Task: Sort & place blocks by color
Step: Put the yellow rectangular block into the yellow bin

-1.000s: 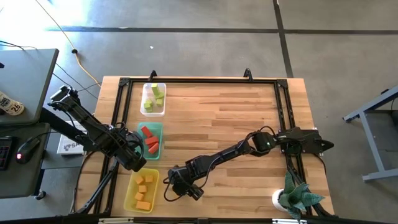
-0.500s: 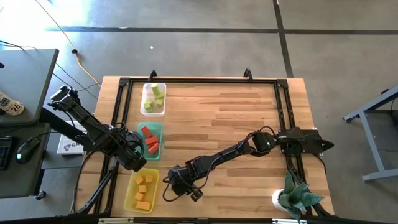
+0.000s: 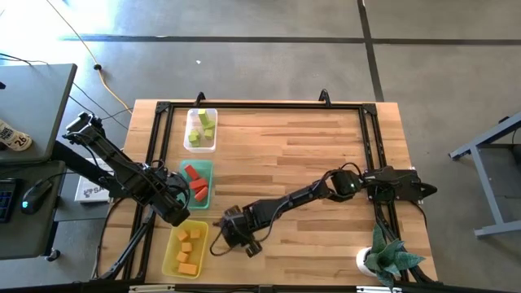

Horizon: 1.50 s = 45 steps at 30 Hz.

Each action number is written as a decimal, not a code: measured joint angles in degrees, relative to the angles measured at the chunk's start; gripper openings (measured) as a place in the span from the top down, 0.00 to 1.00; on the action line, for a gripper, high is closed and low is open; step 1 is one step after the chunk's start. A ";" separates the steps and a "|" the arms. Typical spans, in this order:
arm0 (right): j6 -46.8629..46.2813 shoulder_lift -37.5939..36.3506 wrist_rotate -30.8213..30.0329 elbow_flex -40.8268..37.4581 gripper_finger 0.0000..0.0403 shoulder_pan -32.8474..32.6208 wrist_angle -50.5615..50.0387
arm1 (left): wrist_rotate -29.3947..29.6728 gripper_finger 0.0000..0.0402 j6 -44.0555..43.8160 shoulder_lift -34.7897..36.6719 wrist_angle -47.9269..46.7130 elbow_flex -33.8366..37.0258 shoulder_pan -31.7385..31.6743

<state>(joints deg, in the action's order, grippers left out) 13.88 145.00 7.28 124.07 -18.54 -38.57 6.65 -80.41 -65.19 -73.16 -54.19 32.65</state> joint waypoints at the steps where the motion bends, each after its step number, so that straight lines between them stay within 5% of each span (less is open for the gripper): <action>1: -1.23 -0.06 -0.43 0.29 0.74 0.30 -0.25 | -0.02 0.57 0.53 -0.02 0.02 0.02 -0.01; 15: -19.35 -1.12 -1.00 0.63 0.74 2.18 0.99 | 0.02 0.57 13.03 -0.01 0.09 0.02 0.01; 27: -33.07 -2.20 -9.24 0.70 0.74 2.03 4.07 | 1.61 0.57 22.72 1.36 -0.06 0.02 -0.01; 45: -43.77 -2.24 -16.38 0.78 0.74 1.67 20.88 | 6.13 0.57 28.14 17.49 -0.54 0.04 -0.01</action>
<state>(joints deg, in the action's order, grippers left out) -29.89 142.76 -9.10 124.86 -16.87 -17.69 12.78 -52.27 -47.70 -73.70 -54.15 32.64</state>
